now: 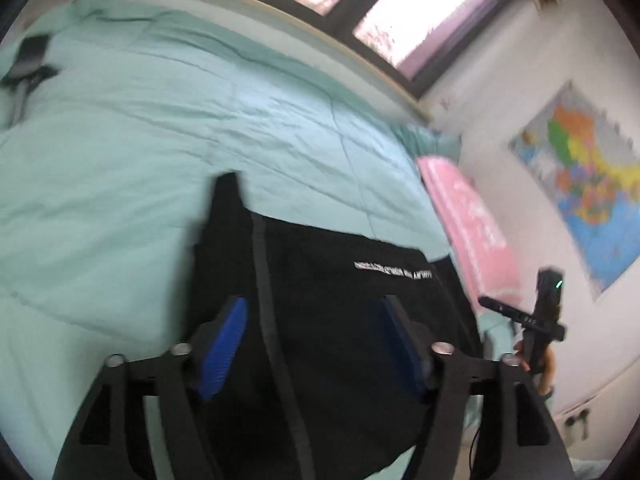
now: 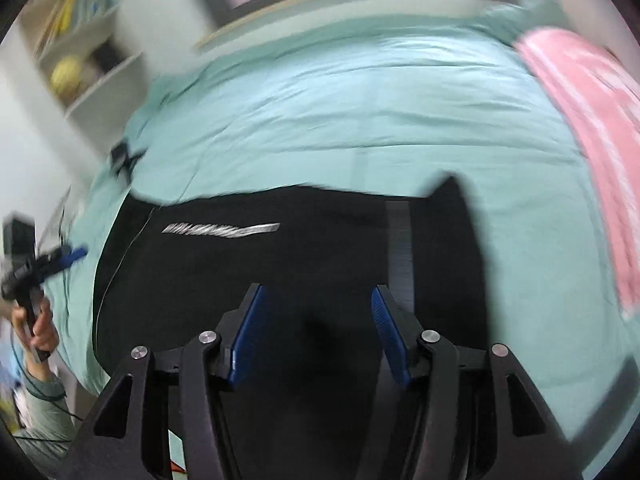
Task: Fold large clothes
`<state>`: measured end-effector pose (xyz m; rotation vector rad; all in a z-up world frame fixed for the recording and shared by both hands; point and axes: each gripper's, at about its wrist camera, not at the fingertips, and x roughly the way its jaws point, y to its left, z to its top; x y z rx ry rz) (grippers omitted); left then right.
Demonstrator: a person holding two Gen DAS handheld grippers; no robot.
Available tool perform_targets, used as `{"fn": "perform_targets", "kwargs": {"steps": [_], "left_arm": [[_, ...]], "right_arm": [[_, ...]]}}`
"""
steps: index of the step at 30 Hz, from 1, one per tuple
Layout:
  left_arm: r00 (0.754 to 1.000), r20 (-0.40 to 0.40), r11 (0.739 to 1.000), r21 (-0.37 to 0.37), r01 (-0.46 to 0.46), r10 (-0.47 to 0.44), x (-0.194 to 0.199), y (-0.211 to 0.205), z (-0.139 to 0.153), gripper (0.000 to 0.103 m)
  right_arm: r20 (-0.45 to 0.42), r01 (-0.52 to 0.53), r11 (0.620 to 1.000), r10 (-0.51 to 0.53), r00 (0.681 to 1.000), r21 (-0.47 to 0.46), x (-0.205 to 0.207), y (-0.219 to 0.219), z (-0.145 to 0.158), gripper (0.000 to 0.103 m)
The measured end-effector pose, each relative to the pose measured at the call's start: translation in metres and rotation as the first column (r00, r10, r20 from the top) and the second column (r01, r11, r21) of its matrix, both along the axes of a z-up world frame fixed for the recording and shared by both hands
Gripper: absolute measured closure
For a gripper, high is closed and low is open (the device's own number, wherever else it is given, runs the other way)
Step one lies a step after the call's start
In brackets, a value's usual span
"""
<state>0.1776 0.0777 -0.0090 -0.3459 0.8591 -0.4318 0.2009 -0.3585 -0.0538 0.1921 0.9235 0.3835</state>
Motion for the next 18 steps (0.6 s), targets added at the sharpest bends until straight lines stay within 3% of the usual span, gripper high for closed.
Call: {"fn": "perform_targets", "kwargs": {"steps": [2, 4, 5, 7, 8, 10, 12, 15, 18], "left_arm": [[0.998, -0.057, 0.996, 0.092, 0.016, -0.011, 0.011, -0.025, -0.019, 0.029], [0.983, -0.181, 0.975, 0.219, 0.032, 0.008, 0.033, -0.050, -0.062, 0.029], [0.979, -0.205, 0.972, 0.231, 0.038, 0.011, 0.036, -0.052, -0.075, 0.030], [0.974, -0.212, 0.958, 0.286, -0.011, 0.074, 0.056, -0.057, -0.102, 0.027], [0.972, -0.221, 0.962, 0.272, -0.022, 0.084, 0.058, -0.053, -0.107, 0.027], [0.972, -0.205, 0.967, 0.246, -0.060, 0.112, 0.056, -0.051, -0.098, 0.028], [0.981, -0.156, 0.953, 0.294, -0.067, 0.117, 0.043, -0.057, -0.087, 0.029], [0.994, -0.037, 0.921, 0.382, -0.081, 0.103, 0.013, -0.080, -0.044, 0.029], [0.987, 0.143, 0.908, 0.398, -0.131, 0.079, -0.035, -0.092, 0.010, 0.029]], "right_arm": [[-0.034, -0.019, 0.997, 0.016, 0.999, -0.079, 0.010, 0.034, -0.014, 0.044], [-0.101, -0.028, 0.981, 0.008, 0.995, -0.194, 0.025, 0.062, -0.044, 0.043], [-0.126, -0.039, 0.972, 0.010, 0.992, -0.233, 0.031, 0.072, -0.061, 0.039], [-0.115, -0.007, 0.976, -0.018, 0.993, -0.216, 0.037, 0.075, -0.076, 0.037], [-0.125, 0.014, 0.982, -0.037, 0.991, -0.187, 0.039, 0.072, -0.078, 0.037], [-0.122, 0.038, 0.986, -0.058, 0.991, -0.161, 0.032, 0.063, -0.075, 0.037], [-0.114, 0.061, 0.988, -0.078, 0.990, -0.142, 0.026, 0.061, -0.071, 0.037], [-0.109, 0.076, 0.993, -0.085, 0.990, -0.085, 0.000, 0.052, -0.049, 0.037], [0.019, 0.101, 0.995, -0.100, 0.995, -0.018, -0.041, 0.042, -0.003, 0.037]]}}
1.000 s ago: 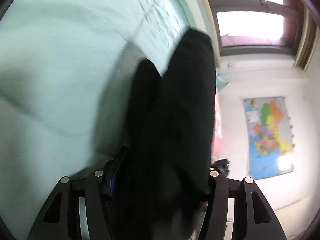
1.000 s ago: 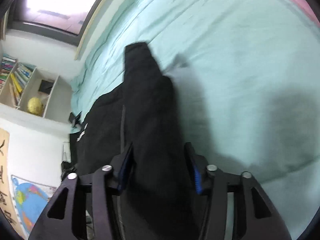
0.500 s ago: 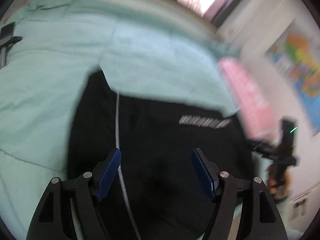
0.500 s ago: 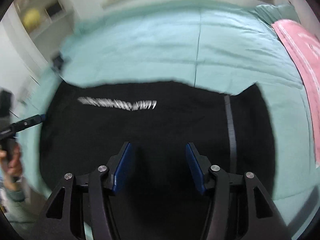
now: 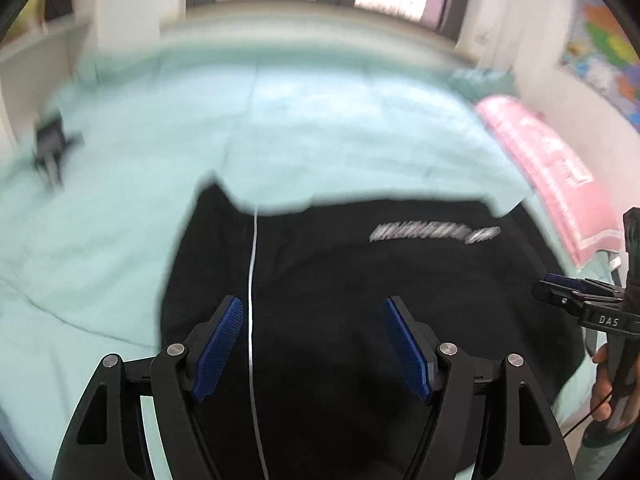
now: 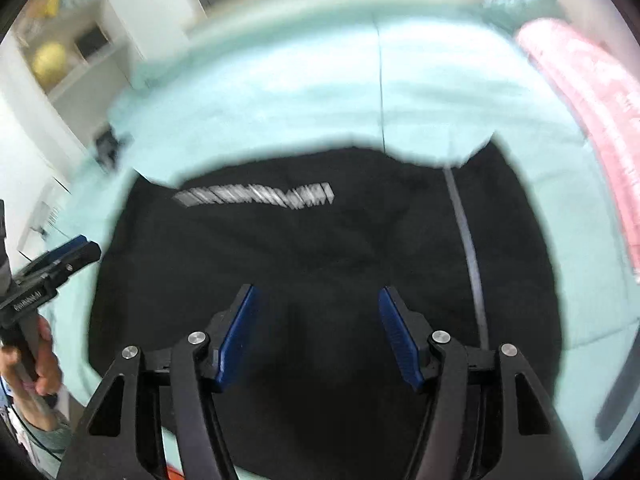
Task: Fold large clothes
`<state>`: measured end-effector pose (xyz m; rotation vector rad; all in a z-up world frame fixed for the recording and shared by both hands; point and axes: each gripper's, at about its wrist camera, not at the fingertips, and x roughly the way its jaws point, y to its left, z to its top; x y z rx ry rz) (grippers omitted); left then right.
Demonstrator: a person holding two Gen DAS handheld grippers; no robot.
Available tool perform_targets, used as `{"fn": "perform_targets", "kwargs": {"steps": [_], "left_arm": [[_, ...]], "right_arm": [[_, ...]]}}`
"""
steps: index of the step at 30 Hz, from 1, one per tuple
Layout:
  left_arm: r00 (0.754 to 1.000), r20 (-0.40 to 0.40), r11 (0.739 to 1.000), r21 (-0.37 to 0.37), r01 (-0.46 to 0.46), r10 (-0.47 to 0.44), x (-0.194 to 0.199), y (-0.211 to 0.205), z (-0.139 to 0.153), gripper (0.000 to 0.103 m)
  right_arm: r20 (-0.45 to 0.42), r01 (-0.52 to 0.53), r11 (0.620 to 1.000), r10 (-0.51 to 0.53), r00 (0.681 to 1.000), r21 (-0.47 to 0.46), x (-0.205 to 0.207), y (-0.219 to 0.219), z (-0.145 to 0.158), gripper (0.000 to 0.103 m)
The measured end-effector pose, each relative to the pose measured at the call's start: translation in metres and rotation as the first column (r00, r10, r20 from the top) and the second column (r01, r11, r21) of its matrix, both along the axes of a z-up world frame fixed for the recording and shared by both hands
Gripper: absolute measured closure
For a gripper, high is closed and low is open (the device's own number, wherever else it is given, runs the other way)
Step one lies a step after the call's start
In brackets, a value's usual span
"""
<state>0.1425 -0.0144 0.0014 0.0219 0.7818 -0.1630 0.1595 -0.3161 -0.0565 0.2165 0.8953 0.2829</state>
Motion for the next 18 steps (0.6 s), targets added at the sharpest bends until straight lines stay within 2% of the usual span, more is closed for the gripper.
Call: {"fn": "perform_targets", "kwargs": {"steps": [3, 5, 7, 10, 13, 14, 18], "left_arm": [[0.989, 0.145, 0.997, 0.077, -0.031, 0.020, -0.033, -0.016, 0.041, 0.026], [0.965, 0.254, 0.983, 0.150, -0.103, 0.063, -0.054, -0.031, 0.066, 0.020], [0.941, 0.332, 0.981, 0.148, -0.124, 0.068, -0.080, -0.041, 0.082, 0.020], [0.935, 0.350, 0.991, 0.087, -0.101, 0.064, -0.102, -0.046, 0.097, 0.020], [0.923, 0.373, 0.985, 0.100, -0.138, 0.091, -0.112, -0.048, 0.102, 0.020], [0.919, 0.381, 0.982, 0.107, -0.153, 0.102, -0.114, -0.049, 0.103, 0.020], [0.888, 0.432, 0.965, 0.121, -0.231, 0.158, -0.131, -0.045, 0.105, 0.020]], "right_arm": [[0.119, 0.025, 1.000, -0.025, 0.993, -0.001, -0.036, -0.004, 0.047, 0.035], [0.175, 0.039, 0.999, -0.036, 0.984, -0.010, -0.058, -0.002, 0.072, 0.032], [0.213, 0.045, 0.999, -0.043, 0.976, -0.003, -0.074, 0.006, 0.091, 0.031], [0.242, 0.039, 0.999, -0.040, 0.969, 0.008, -0.093, 0.021, 0.111, 0.031], [0.288, 0.043, 0.999, -0.041, 0.957, 0.001, -0.113, 0.029, 0.123, 0.029], [0.299, 0.043, 0.999, -0.040, 0.953, -0.003, -0.118, 0.031, 0.127, 0.026], [0.323, 0.039, 0.998, -0.023, 0.946, -0.044, -0.129, 0.047, 0.133, 0.025]]}}
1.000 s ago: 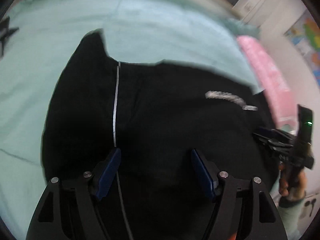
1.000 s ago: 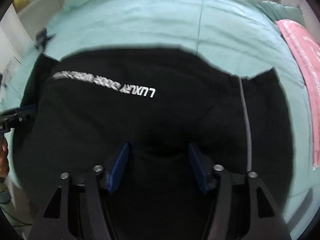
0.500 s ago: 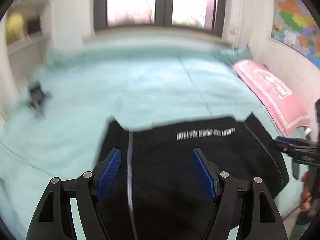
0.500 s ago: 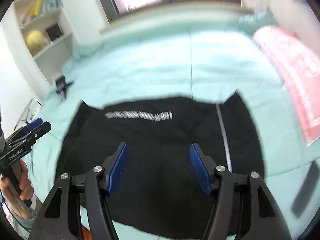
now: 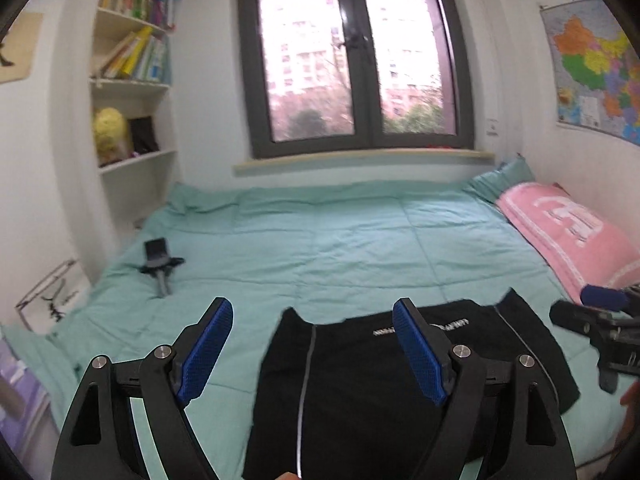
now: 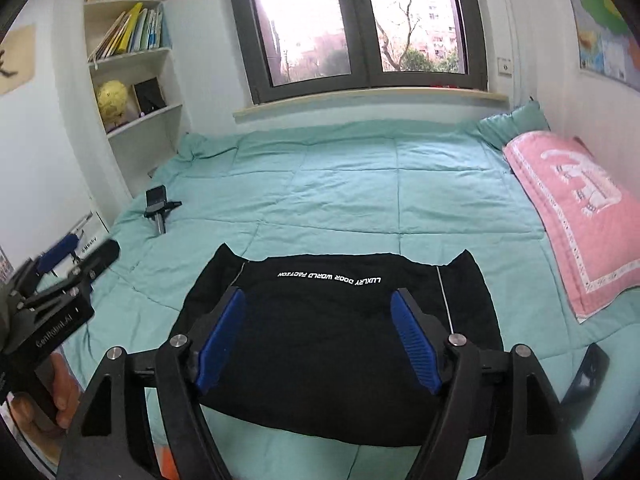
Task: Fold large clothes
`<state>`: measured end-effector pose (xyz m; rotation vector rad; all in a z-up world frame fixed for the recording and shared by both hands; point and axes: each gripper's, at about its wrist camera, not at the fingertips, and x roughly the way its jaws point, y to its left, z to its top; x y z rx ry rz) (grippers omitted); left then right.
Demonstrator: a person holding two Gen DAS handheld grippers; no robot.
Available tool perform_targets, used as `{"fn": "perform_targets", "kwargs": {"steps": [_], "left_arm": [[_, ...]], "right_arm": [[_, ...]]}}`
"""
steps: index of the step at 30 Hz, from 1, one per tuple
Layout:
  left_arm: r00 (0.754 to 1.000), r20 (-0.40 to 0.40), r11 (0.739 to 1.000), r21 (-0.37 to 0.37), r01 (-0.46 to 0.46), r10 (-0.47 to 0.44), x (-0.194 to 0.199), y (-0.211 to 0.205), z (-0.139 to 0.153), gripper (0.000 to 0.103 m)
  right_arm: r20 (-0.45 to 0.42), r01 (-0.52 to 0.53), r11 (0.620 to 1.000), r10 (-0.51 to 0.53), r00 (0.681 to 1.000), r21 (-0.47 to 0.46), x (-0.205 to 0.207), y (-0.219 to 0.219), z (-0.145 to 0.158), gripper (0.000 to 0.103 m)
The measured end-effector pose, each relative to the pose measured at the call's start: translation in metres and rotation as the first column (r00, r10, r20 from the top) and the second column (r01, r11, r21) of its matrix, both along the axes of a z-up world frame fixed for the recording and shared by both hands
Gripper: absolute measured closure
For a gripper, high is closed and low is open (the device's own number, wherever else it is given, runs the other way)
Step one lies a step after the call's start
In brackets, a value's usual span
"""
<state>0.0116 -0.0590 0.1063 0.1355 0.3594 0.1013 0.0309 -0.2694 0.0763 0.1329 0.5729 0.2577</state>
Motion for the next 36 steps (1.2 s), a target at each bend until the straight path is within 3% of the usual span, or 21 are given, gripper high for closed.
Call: {"fn": "perform_targets", "kwargs": {"steps": [3, 10, 17, 36], "left_arm": [[1.000, 0.009, 1.000, 0.005, 0.001, -0.001, -0.006, 0.002, -0.004, 0.020], [0.997, -0.082, 1.000, 0.018, 0.007, -0.005, 0.002, -0.001, -0.022, 0.020], [0.990, -0.138, 0.999, 0.016, 0.044, -0.041, 0.010, -0.009, -0.033, 0.020], [0.978, -0.206, 0.999, -0.012, 0.034, -0.035, 0.019, -0.003, -0.043, 0.020]], "right_arm": [[-0.027, 0.004, 1.000, -0.005, 1.000, -0.030, 0.003, 0.008, -0.009, 0.025], [-0.099, 0.001, 1.000, -0.003, 0.995, -0.018, 0.022, 0.017, -0.035, 0.025], [-0.090, 0.043, 0.996, -0.051, 0.995, -0.084, 0.022, 0.018, -0.040, 0.025], [-0.107, 0.038, 0.994, -0.049, 0.993, -0.105, 0.024, 0.018, -0.048, 0.025]]}}
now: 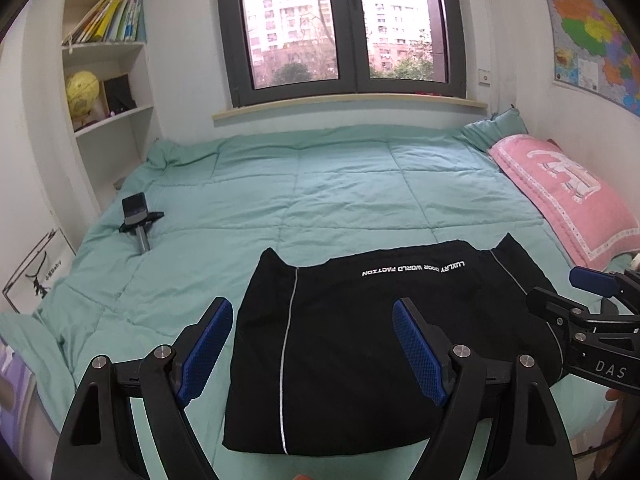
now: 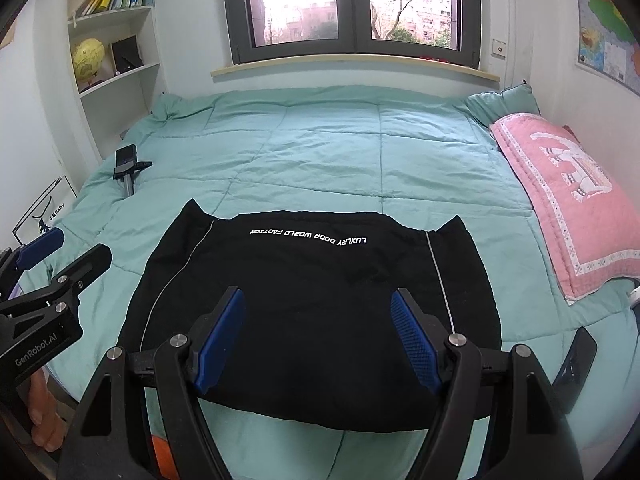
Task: Fold large clothes
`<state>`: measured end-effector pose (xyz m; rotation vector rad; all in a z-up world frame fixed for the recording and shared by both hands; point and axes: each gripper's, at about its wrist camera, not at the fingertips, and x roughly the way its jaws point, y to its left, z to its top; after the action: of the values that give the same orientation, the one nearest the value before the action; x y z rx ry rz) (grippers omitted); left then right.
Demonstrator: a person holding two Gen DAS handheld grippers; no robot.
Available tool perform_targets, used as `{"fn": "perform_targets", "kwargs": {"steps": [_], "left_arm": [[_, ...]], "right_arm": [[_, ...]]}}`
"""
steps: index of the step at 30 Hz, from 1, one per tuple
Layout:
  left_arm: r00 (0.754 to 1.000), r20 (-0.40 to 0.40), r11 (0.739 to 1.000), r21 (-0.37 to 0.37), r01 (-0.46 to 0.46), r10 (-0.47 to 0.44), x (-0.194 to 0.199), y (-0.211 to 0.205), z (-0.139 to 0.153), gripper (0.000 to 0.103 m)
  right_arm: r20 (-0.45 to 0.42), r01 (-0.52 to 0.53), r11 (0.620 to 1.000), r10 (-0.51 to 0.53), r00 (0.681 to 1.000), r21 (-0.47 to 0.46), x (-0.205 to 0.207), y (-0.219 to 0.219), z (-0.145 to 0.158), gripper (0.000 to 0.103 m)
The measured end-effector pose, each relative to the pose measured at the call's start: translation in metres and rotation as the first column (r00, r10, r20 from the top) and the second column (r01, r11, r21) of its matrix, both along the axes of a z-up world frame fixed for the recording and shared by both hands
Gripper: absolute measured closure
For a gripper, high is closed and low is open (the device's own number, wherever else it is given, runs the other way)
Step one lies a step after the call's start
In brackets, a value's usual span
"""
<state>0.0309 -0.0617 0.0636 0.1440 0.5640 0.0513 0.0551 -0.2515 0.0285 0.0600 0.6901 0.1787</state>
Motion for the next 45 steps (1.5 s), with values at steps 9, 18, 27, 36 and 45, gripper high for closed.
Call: {"fn": "perform_targets", "kwargs": {"steps": [9, 18, 27, 36, 45], "left_arm": [[1.000, 0.013, 1.000, -0.009, -0.017, 0.017, -0.001, 0.003, 0.007, 0.020], [1.000, 0.022, 1.000, 0.009, -0.015, 0.015, -0.005, 0.000, 0.007, 0.020], [1.000, 0.009, 1.000, 0.009, -0.014, 0.014, -0.003, -0.002, 0.003, 0.020], [1.000, -0.001, 1.000, 0.020, -0.018, 0.018, 0.001, -0.006, -0.003, 0.020], [1.000, -0.018, 0.997, 0.073, -0.019, 0.021, 0.009, -0.010, -0.014, 0.020]], "right_arm": [[0.021, 0.001, 1.000, -0.001, 1.000, -0.027, -0.001, 0.000, 0.009, 0.025], [0.009, 0.010, 1.000, -0.009, 1.000, -0.017, -0.001, -0.006, 0.005, 0.025], [0.002, 0.011, 1.000, -0.011, 1.000, -0.019, -0.001, -0.007, 0.004, 0.025], [0.005, 0.016, 0.999, -0.016, 1.000, -0.032, 0.003, -0.006, -0.001, 0.025], [-0.007, 0.010, 0.999, -0.011, 1.000, -0.048, 0.010, -0.003, -0.009, 0.025]]}}
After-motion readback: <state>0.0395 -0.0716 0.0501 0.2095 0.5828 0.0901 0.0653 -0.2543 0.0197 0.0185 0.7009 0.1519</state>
